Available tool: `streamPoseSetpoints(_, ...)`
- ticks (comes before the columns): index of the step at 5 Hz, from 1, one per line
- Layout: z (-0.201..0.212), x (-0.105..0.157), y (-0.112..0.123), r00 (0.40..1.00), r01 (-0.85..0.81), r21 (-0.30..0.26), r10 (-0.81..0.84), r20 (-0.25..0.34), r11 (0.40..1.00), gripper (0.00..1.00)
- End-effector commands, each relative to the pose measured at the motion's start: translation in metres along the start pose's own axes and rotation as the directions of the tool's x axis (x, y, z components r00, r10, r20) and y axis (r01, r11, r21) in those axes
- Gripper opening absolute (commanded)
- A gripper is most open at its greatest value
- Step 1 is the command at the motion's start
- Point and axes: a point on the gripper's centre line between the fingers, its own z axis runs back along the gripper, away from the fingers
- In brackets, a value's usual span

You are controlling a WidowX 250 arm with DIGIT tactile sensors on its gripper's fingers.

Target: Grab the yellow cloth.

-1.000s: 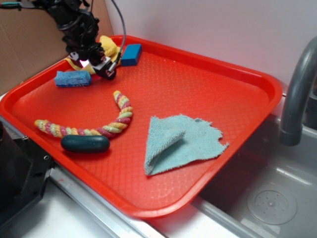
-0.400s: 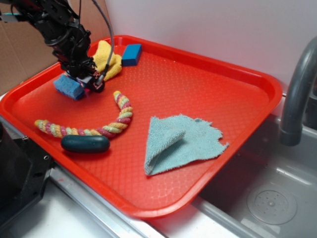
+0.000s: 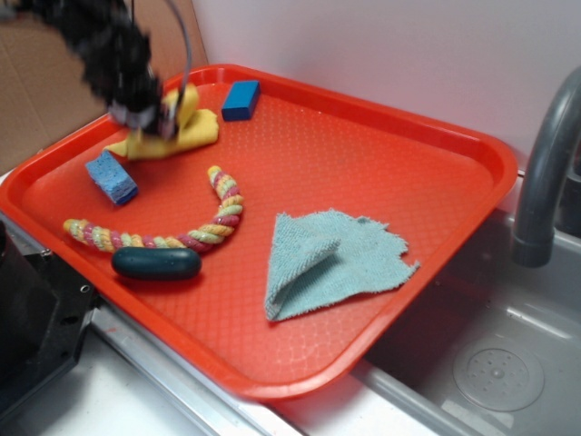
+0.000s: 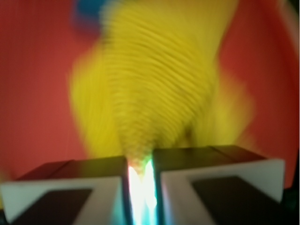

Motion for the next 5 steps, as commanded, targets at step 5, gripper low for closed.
streamPoseSetpoints(5,0.148,-0.007,-0.073,0.995,-0.098,-0.108,0.101,0.016,0.989,0.00)
